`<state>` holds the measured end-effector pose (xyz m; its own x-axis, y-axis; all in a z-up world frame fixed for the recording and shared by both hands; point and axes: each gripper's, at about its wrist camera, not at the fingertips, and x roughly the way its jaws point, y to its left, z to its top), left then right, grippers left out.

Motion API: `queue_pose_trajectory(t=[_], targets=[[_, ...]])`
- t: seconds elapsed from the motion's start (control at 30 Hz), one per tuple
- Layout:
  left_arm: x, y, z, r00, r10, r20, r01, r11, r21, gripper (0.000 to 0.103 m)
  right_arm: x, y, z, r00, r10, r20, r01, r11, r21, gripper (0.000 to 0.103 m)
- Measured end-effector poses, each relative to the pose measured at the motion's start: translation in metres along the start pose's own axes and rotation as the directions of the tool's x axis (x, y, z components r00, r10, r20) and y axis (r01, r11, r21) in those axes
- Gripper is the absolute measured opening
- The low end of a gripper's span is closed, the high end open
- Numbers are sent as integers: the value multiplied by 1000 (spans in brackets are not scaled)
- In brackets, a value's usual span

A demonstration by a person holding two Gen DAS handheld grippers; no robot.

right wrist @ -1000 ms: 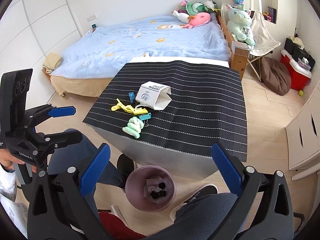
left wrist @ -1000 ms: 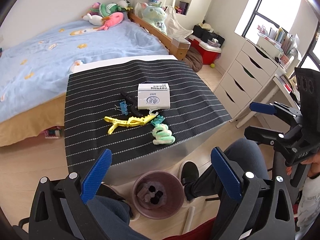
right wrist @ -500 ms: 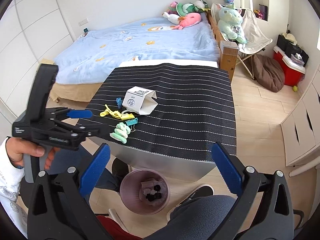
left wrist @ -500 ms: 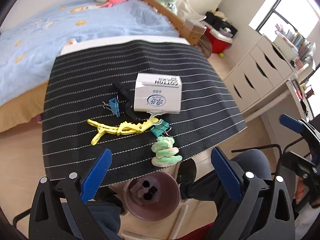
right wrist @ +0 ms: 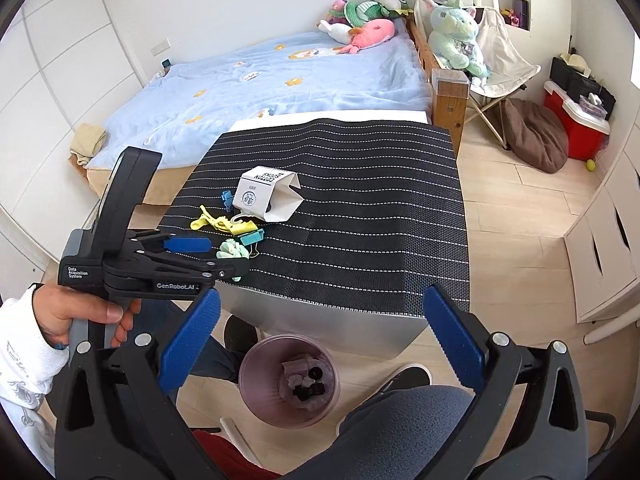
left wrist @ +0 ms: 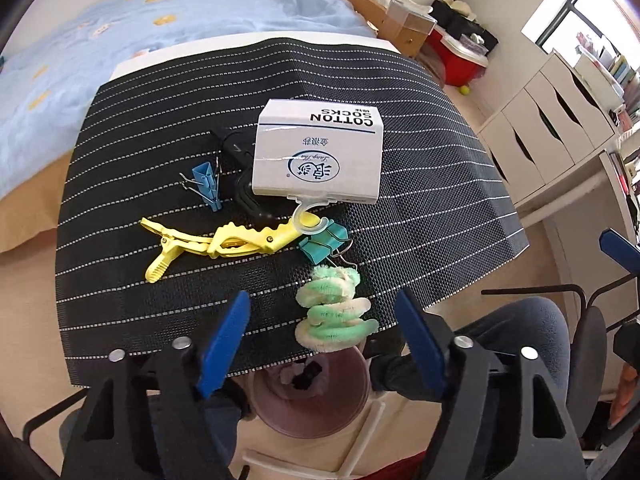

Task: Collect trash
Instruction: 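Close the left tool on the green coiled hair ties and lift them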

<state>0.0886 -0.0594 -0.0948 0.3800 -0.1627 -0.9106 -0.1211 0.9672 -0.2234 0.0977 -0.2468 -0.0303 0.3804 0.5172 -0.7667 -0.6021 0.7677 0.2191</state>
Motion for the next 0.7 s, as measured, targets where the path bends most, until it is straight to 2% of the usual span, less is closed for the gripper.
queue_pose_trajectory(t=[0.1,0.17,0.23,0.37,0.7], targets=[[3,-1,-1,1000,3,-5,-3,1000,3,63,1,-2,0,1000,2,-2,-2,1000,4,99],[4,0,-1,1000,5,-9,-5,1000,4,55,2,-2,0,1000,5,-3,-5,1000,5,99],[4,0,-1,1000,8,-6,-8,1000,7,52,2,-2,0,1000,7,-3,-7,1000,4,99],[4,0,-2,1000,-4,-3,4,1000,14,37,4,-1,0,1000,10,-5,-10,1000,2,99],[-13,4,-7,998,-21,58,18,998,55,34,8,5,7,1000,13,-6,-13,1000,-14,99]])
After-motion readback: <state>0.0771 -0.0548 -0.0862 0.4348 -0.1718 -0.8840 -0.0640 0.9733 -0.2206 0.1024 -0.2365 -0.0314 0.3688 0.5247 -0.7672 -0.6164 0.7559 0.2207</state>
